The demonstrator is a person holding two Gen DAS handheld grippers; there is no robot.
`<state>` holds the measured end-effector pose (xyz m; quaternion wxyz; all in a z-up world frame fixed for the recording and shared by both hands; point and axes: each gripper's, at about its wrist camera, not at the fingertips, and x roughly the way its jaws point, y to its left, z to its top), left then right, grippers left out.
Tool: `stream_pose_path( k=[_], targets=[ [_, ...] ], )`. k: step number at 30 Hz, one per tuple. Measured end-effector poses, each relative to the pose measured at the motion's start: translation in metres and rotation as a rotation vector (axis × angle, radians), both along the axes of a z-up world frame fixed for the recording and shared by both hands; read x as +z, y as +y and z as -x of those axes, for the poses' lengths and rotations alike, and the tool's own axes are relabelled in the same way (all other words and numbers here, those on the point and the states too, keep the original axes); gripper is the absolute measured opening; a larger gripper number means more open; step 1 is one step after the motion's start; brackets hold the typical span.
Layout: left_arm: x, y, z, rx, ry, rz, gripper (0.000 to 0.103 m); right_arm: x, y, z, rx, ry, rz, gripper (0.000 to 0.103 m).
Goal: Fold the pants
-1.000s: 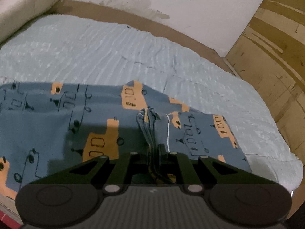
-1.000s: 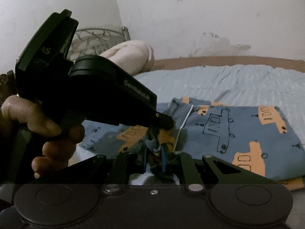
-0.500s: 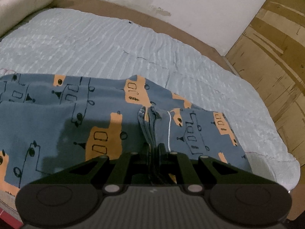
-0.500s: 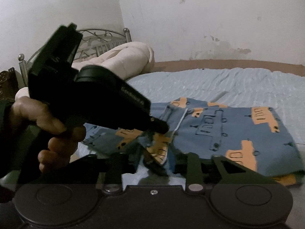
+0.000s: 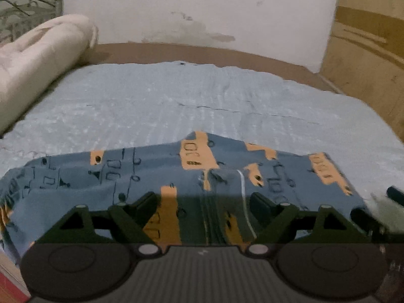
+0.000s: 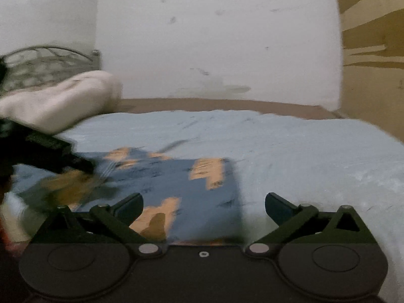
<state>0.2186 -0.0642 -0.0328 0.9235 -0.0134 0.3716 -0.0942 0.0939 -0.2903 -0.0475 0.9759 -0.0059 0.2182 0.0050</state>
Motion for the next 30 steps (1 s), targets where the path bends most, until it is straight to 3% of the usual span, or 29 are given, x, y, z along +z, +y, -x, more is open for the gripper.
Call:
stream_pose_path(
  k=[3,7,13,15,19,24,30],
  targets=[
    [-0.006,-0.001,-0.014,0.059,0.021,-0.022,0.085,-0.004,-0.011,-0.041,-0.038,0.053,0.073,0.102],
    [-0.010,0.005,-0.022,0.106,0.024,-0.006,0.087,-0.004,-0.024,-0.095,-0.041,0.114,0.094,0.102],
    [-0.020,0.011,-0.019,0.087,0.022,-0.027,0.088,-0.020,-0.044,-0.142,-0.077,0.228,0.081,0.102],
    [-0.021,0.013,-0.014,0.074,0.016,-0.027,0.088,-0.024,-0.049,-0.135,-0.084,0.227,0.047,0.102],
    [-0.020,0.019,0.011,0.061,-0.004,-0.030,0.091,-0.022,-0.042,-0.100,-0.061,0.203,0.092,0.102],
    [-0.019,0.019,0.045,0.046,-0.062,-0.061,0.094,-0.029,-0.025,-0.026,-0.047,0.080,0.232,0.102],
    [-0.026,0.015,0.053,0.051,-0.091,-0.090,0.099,-0.039,-0.020,0.014,-0.102,-0.004,0.251,0.102]
  ],
)
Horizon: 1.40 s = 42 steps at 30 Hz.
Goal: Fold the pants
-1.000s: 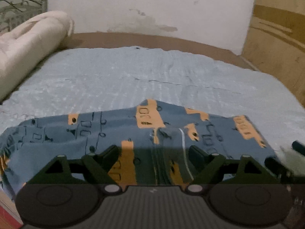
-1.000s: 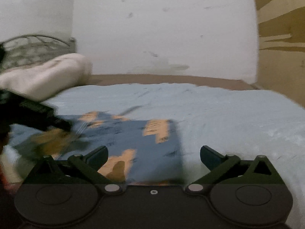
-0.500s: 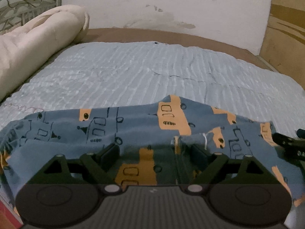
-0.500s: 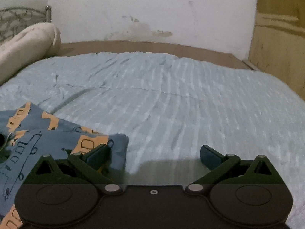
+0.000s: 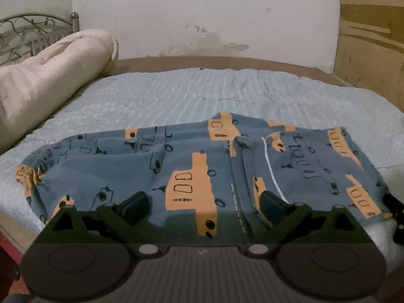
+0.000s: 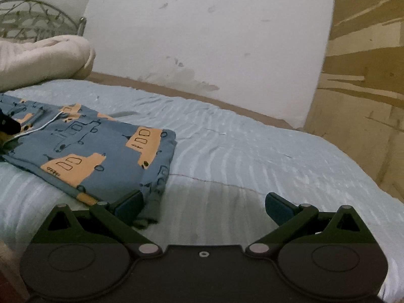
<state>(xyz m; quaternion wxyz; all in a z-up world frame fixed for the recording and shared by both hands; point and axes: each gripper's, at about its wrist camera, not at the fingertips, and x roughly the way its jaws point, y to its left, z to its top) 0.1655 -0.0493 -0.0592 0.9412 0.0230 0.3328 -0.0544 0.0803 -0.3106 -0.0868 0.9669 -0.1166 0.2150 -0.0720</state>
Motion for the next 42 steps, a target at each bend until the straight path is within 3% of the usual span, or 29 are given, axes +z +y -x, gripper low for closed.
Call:
stream_pose_path(
  k=[5,7,10,16,20,24,29,33,39,42],
  targets=[
    [0.013,0.010,0.000,-0.001,0.006,0.019,0.099,0.000,0.007,-0.006,-0.032,0.012,0.000,0.102],
    [0.024,0.019,0.002,0.023,-0.014,0.004,0.099,0.008,0.013,-0.003,-0.039,-0.017,0.029,0.102],
    [0.043,0.037,0.004,0.057,-0.052,-0.008,0.102,0.021,0.018,0.005,-0.023,-0.087,-0.004,0.102],
    [0.067,0.093,0.006,0.164,-0.092,-0.026,0.102,0.033,0.061,-0.016,0.143,-0.100,-0.043,0.102],
    [0.056,0.124,0.009,0.237,-0.082,-0.041,0.102,0.032,0.099,-0.040,0.277,-0.081,-0.040,0.102],
    [0.040,0.144,0.012,0.273,-0.041,0.014,0.102,0.028,0.132,-0.065,0.365,-0.041,-0.004,0.102],
    [0.019,0.150,0.010,0.282,-0.032,0.065,0.102,0.015,0.143,-0.079,0.363,0.013,0.036,0.102],
    [0.014,0.140,0.005,0.293,-0.024,0.062,0.102,0.007,0.137,-0.077,0.361,0.015,-0.012,0.102],
    [0.011,0.113,0.002,0.233,-0.052,0.015,0.101,0.000,0.131,-0.085,0.371,0.031,-0.068,0.102],
    [0.009,0.119,-0.002,0.249,-0.037,0.045,0.101,-0.001,0.128,-0.084,0.374,0.024,-0.093,0.102]
  ],
)
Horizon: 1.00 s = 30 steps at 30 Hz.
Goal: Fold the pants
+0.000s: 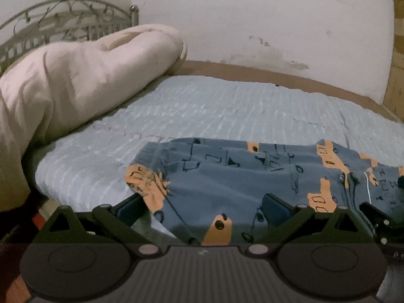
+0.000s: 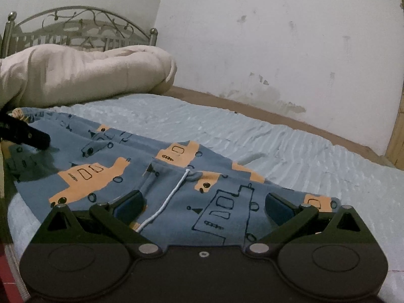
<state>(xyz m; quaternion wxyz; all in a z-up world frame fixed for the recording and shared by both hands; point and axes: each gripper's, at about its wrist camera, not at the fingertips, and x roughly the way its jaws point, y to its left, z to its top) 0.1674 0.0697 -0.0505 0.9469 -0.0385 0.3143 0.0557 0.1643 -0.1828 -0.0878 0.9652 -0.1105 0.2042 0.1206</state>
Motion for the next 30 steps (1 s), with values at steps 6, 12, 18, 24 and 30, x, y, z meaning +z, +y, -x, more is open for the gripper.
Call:
stream_pose_path(
  k=[6,12,18,24,30],
  targets=[
    [-0.003,0.024,-0.002,0.051,-0.021,0.085,0.101,-0.002,0.003,0.005,-0.005,-0.036,0.016,0.102],
    [-0.001,0.045,-0.009,0.073,-0.016,0.152,0.096,-0.002,0.004,0.006,-0.006,-0.034,0.012,0.102],
    [0.001,0.053,-0.013,0.081,-0.009,0.176,0.092,-0.002,0.003,0.005,-0.007,-0.033,0.007,0.102],
    [0.001,0.050,-0.014,0.085,-0.001,0.163,0.090,-0.001,0.003,0.005,-0.007,-0.033,0.007,0.102],
    [0.002,0.048,-0.012,0.122,0.005,0.159,0.079,-0.002,0.003,0.005,-0.007,-0.033,0.006,0.102]
  ],
)
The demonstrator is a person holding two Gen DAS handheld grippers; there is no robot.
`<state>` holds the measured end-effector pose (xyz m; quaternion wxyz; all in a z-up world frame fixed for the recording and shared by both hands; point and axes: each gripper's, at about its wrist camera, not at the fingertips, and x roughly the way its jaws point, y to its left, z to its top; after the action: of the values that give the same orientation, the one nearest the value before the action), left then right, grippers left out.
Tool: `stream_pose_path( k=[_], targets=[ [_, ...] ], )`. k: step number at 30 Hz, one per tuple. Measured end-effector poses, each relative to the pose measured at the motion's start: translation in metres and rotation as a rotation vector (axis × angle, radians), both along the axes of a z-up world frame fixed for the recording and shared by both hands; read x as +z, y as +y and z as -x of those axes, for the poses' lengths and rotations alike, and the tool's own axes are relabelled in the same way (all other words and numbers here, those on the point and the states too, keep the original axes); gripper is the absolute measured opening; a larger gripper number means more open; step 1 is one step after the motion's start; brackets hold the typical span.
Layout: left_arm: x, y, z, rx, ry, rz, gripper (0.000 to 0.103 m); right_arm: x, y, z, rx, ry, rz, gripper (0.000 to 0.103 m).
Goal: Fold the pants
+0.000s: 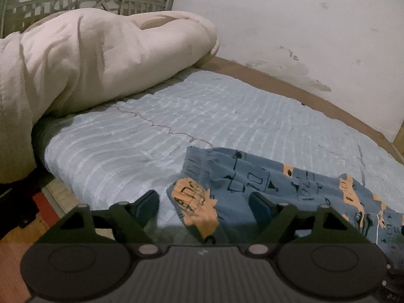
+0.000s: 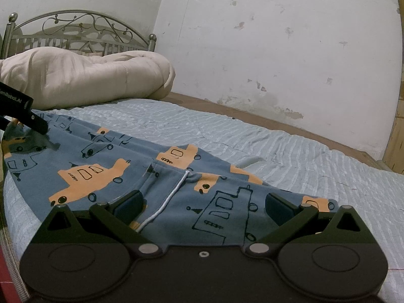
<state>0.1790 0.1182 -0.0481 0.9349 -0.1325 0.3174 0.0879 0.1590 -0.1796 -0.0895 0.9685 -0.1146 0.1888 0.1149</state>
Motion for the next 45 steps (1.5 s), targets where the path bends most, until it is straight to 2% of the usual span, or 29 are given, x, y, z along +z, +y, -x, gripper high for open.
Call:
stream_pose_path(
  k=[5,13,15,16,20,26,36,45],
  targets=[
    [0.001,0.001,0.004,0.021,-0.009,0.023,0.062,0.000,0.000,0.000,0.000,0.000,-0.001,0.102],
    [-0.003,0.003,0.014,0.066,-0.047,0.099,0.053,0.000,0.000,0.000,0.000,-0.002,-0.002,0.102],
    [-0.004,0.007,0.016,0.077,-0.059,0.135,0.046,0.000,0.000,0.000,0.000,-0.002,-0.002,0.102],
    [-0.004,0.010,0.018,0.094,-0.066,0.149,0.034,0.000,0.000,0.000,0.000,-0.002,-0.003,0.102],
    [-0.005,0.020,0.021,0.107,-0.079,0.212,0.026,0.000,0.000,0.000,-0.001,-0.003,-0.002,0.102],
    [-0.002,0.014,0.023,0.104,-0.086,0.188,0.019,0.000,0.001,0.000,0.000,-0.003,-0.004,0.102],
    [0.015,0.001,0.018,0.090,-0.088,0.121,0.018,-0.001,0.001,0.000,-0.001,-0.005,-0.005,0.102],
    [0.049,-0.031,0.021,0.014,-0.163,0.001,0.017,0.001,0.006,0.002,-0.009,-0.038,0.007,0.102]
  ],
)
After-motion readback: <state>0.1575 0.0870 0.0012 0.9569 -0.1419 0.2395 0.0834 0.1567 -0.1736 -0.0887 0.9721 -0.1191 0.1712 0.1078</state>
